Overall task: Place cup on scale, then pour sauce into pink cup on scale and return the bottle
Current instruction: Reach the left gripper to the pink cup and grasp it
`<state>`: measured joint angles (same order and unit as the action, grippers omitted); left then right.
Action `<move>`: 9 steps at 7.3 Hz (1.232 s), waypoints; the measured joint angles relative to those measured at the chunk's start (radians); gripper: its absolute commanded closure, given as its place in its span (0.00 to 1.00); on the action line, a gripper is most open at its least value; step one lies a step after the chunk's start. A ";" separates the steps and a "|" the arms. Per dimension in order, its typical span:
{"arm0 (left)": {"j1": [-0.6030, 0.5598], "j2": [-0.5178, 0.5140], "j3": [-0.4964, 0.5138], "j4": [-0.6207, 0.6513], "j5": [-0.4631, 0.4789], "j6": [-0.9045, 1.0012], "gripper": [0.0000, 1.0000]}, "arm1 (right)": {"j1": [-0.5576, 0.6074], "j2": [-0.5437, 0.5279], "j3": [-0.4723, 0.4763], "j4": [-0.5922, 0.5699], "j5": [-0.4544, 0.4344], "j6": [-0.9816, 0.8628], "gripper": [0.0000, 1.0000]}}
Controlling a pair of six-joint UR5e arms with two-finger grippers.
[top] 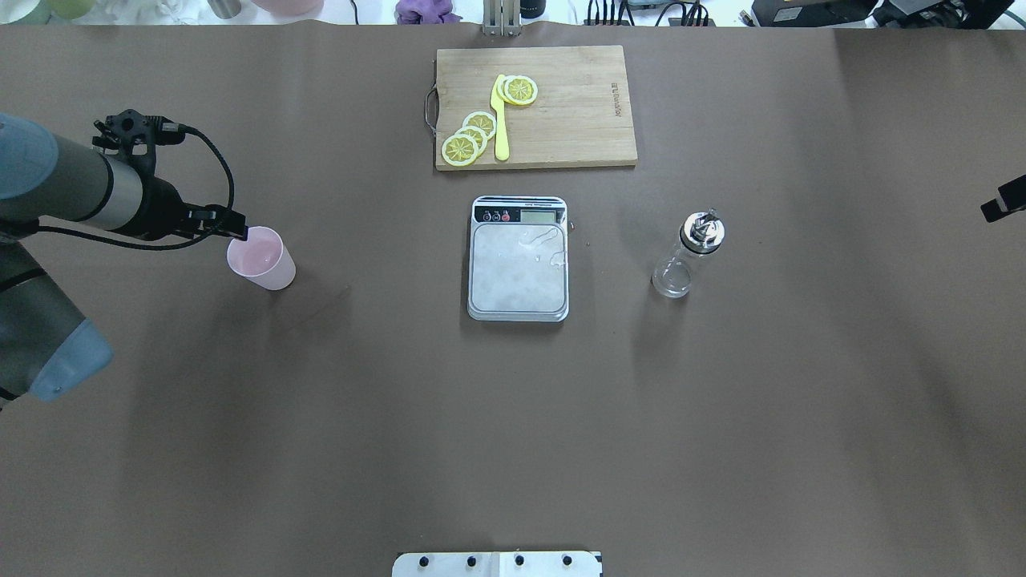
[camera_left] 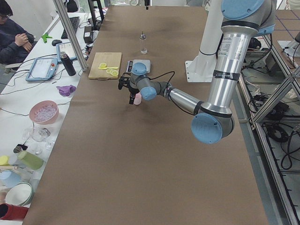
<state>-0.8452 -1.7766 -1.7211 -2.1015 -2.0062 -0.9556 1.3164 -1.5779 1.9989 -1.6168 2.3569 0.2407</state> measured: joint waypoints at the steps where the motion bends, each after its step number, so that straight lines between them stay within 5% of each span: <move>1: 0.014 0.000 -0.002 0.000 0.008 0.002 0.67 | 0.000 0.000 0.001 0.000 0.000 0.000 0.00; 4: 0.034 0.000 -0.007 0.000 0.025 0.006 1.00 | -0.001 0.001 0.001 0.000 -0.001 0.000 0.00; 9: 0.032 -0.002 -0.069 0.020 0.023 0.001 1.00 | 0.000 0.001 0.001 0.000 -0.001 -0.001 0.00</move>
<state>-0.8130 -1.7786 -1.7906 -2.0817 -1.9832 -0.9551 1.3161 -1.5769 2.0003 -1.6168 2.3562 0.2396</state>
